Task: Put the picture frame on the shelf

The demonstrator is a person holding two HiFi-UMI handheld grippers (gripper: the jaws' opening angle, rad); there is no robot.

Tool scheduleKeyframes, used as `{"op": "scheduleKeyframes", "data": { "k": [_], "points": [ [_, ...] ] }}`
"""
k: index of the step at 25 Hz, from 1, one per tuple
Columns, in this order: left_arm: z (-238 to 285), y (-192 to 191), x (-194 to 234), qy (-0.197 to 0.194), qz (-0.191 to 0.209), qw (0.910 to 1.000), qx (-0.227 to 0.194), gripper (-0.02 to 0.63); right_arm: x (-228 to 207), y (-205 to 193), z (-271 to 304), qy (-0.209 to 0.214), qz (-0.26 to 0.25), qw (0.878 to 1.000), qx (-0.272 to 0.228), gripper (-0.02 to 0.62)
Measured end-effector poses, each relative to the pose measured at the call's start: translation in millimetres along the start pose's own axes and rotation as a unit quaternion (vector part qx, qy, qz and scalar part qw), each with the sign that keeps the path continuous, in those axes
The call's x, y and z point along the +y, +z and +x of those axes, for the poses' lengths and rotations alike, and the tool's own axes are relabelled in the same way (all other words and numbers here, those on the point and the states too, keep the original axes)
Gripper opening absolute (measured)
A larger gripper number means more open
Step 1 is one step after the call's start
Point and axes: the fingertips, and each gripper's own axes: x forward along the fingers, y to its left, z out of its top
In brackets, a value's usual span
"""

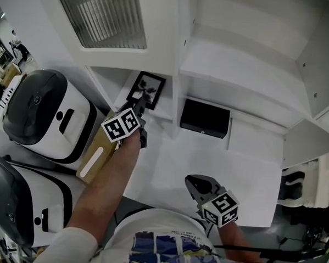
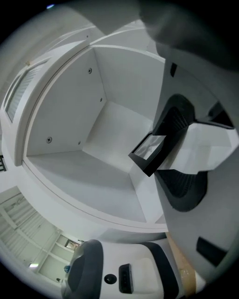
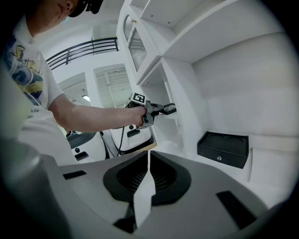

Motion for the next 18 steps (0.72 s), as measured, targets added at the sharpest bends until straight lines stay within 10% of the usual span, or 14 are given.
{"op": "scheduleKeyframes", "data": {
  "k": [18],
  "points": [
    [-6.7,2.4,16.0,0.035,0.064,0.9971,-0.020,0.294,6.1,-3.6,0.4,-0.004,-0.004,1.000,0.004,0.035]
  ]
}}
